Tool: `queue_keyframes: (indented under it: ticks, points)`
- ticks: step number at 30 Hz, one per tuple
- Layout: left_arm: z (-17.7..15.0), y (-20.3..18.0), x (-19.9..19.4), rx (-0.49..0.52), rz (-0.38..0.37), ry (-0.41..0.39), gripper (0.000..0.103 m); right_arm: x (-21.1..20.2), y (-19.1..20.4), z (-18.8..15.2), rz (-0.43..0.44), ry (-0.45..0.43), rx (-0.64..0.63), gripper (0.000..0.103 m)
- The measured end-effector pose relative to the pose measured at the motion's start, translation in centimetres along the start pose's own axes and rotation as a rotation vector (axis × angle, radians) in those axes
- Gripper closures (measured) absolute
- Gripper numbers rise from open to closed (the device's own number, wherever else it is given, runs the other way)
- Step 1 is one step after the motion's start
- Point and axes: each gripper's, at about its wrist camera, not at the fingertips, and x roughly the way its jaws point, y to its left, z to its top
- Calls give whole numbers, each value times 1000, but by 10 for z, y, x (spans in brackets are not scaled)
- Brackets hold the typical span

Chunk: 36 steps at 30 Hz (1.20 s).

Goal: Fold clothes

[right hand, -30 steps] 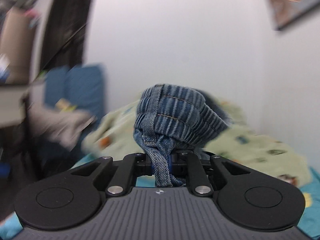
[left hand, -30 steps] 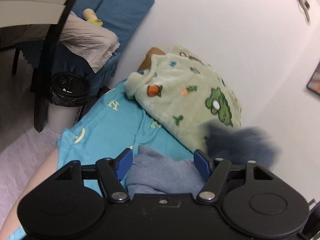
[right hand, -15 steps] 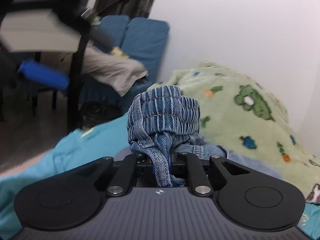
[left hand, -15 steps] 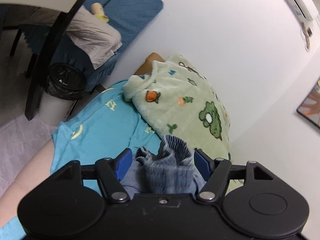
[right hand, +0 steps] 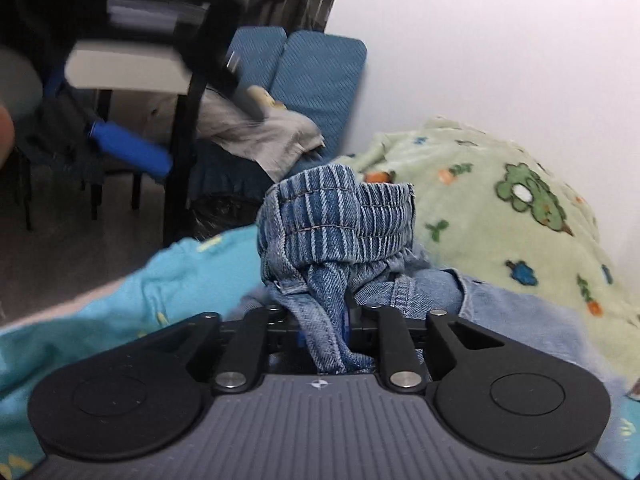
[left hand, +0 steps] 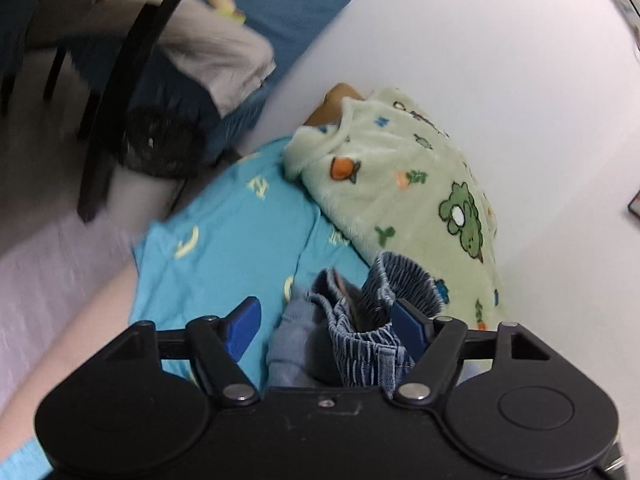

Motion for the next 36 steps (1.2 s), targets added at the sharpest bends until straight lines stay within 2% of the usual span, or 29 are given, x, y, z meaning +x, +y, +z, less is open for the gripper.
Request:
queue_keyframes:
  ticks: [2,4,5,6,8,10,13,16,19,23,26,29,31,32,36]
  points:
    - [0,-2,-4,-2,-6,-8,33,-5,0,-1,18,19,-25,63]
    - [-3,-10,-10,31,-31,-22,25,-11,-2,-2,63,43,-32,39]
    - [-5,-12,-12,35,-39,-32,23,-17,-3,-3,113,34,-19,21]
    - [-8,-14,-14,32,-45,-39,18,-25,-4,-5,152,19,-11,11]
    - [-17,-14,-12,34,-53,-42,17,-42,-5,-8,177,-1,-36,10]
    - [-27,-16,-4,58,-24,-16,17,-58,-9,-13,186,-20,-60,10]
    - [-35,-20,7,94,-26,13,17,-79,-45,-24,151,-42,21,10]
    - [-46,-22,18,91,-18,49,17,-89,-98,-41,68,-37,210,10]
    - [-54,-23,30,98,6,69,17,-92,-155,-62,-34,-28,468,10]
    - [-62,-21,36,94,57,48,14,-84,-212,-93,-103,8,754,10]
    - [-65,-16,47,57,63,68,12,-76,-229,-115,-89,21,852,10]
    - [-73,-6,54,-41,46,70,10,-64,-241,-133,-28,-2,1005,10]
    - [-78,-9,58,-49,55,51,10,-56,-247,-143,28,-19,1105,10]
    - [-79,-13,63,-17,72,60,10,-52,-249,-144,48,-25,1132,10]
    - [-78,-9,81,9,63,94,10,-34,-253,-145,89,-6,1156,8]
